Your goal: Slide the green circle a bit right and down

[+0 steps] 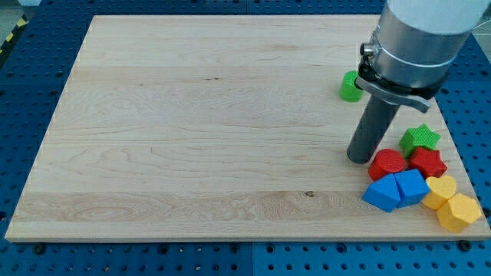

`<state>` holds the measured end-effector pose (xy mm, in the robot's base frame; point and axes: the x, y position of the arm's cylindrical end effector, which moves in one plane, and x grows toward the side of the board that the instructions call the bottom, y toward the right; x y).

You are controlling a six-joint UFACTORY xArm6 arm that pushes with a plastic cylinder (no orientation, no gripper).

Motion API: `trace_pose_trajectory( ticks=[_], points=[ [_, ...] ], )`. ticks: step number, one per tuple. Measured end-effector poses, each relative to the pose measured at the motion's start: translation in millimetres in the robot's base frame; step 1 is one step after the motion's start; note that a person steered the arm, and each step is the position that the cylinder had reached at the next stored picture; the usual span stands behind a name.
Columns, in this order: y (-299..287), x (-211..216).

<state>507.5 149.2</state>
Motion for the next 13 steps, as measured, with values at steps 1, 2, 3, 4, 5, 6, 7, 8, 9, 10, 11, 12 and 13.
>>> trace_pose_trajectory(
  ticks=[1,2,3,4,5,6,7,8,9,10,11,12,13],
  points=[
    [-32,-40],
    [-58,-91],
    [-29,-125],
    [15,-134],
    [15,-134],
    [15,-130],
    [13,-86],
    [13,-126],
    [14,-207],
    [43,-227],
    [52,-221],
    [61,-200],
    [69,-167]
  ],
)
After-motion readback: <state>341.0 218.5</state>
